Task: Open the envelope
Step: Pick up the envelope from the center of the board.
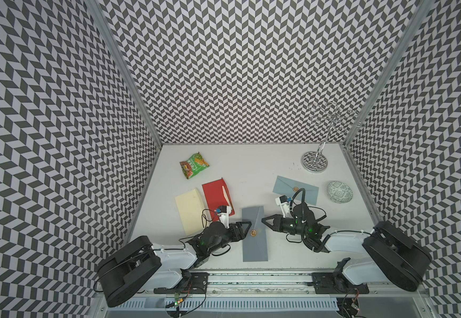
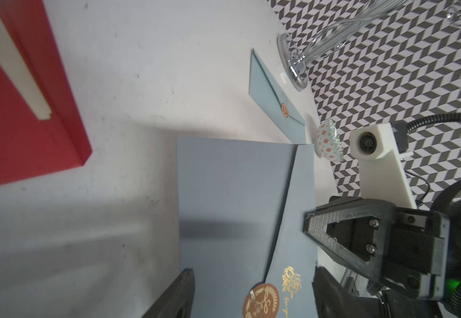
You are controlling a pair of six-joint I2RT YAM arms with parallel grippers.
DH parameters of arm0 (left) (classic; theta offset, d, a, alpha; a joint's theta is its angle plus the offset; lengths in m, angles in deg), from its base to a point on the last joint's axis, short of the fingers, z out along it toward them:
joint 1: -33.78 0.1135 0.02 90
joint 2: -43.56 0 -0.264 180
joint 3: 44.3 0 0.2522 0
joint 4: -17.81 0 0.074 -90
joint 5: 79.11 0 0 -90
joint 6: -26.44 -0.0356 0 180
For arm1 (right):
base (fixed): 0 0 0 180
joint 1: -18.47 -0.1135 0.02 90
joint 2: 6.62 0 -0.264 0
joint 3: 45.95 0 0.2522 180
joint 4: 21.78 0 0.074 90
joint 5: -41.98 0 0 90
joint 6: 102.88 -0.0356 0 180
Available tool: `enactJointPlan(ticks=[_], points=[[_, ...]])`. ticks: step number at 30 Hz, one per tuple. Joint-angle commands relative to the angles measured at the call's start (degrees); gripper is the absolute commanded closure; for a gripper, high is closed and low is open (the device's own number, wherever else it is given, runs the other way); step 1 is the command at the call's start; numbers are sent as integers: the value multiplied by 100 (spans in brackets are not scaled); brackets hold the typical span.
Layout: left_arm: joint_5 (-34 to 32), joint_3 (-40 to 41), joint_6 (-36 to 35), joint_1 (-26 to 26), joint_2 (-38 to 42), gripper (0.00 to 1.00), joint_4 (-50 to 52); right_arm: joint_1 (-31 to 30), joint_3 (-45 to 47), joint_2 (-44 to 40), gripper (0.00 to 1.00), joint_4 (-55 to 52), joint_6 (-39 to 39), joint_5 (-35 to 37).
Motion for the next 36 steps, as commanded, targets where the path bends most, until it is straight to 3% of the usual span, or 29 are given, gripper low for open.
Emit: enactJointPlan(ticks=[1, 7, 12, 17, 25, 27, 30, 36], points=[[-444, -530, -651, 39, 575, 30, 1003, 129, -114, -916, 100, -431, 484, 707], [-485, -929, -1473, 263, 1423, 30, 1051, 476, -7, -2438, 100, -505, 994, 622], [548, -1413, -2156, 539, 1357, 31, 948, 690, -244, -3188, 100, -932, 1705, 224], [1733, -1937, -2354, 892, 1032, 31, 932, 1073, -545, -3263, 100, -1160, 2098, -759], [3730, -2443, -2100, 1725, 26, 28, 169, 1641, -963, -2545, 100, -374, 1932, -2790], [4088, -2536, -2029, 1765, -200, 30, -137, 1676, -1194, -2397, 100, -631, 2107, -2850], [4540, -2799, -2094, 1765, -454, 38, -272, 1749, -1404, -2135, 100, -939, 2445, -2849], [4739, -2808, -2017, 1867, -635, 71, -581, 2146, -1426, -1763, 100, -870, 2416, -2963]])
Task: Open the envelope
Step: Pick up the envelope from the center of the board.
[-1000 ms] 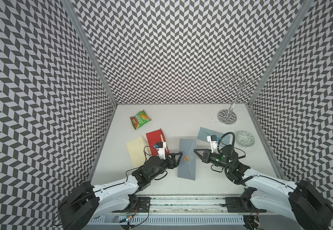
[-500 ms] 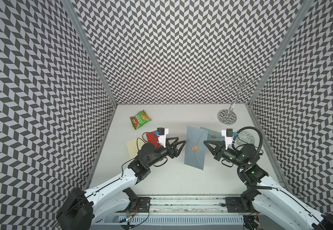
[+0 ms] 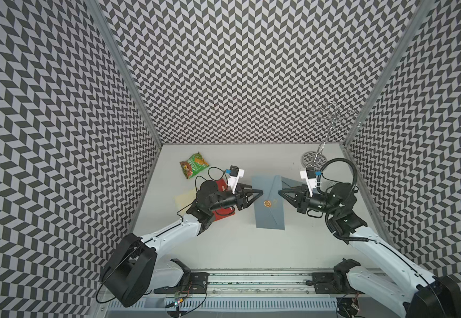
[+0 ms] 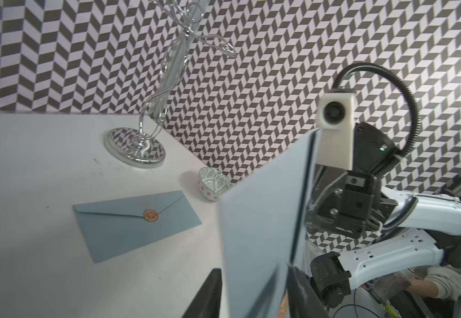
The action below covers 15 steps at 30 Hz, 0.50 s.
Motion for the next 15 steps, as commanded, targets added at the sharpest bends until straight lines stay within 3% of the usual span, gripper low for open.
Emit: enactJointPlan(ticks=[1, 4, 9, 12, 15], points=[[434, -22, 44, 76, -15, 80, -590, 180, -97, 208, 100, 110, 160, -235], [484, -79, 5, 76, -47, 99, -601, 290, -242, 399, 96, -189, 284, -74], [-248, -358, -532, 76, 39, 100, 395, 360, -613, 395, 70, -1143, 324, 1166], [-975, -423, -799, 76, 263, 100, 910, 368, -925, 328, 63, -1921, -186, 2677], [-1562, -412, -922, 12, 366, 100, 1140, 521, -1058, 276, 17, -2585, -819, 3408]])
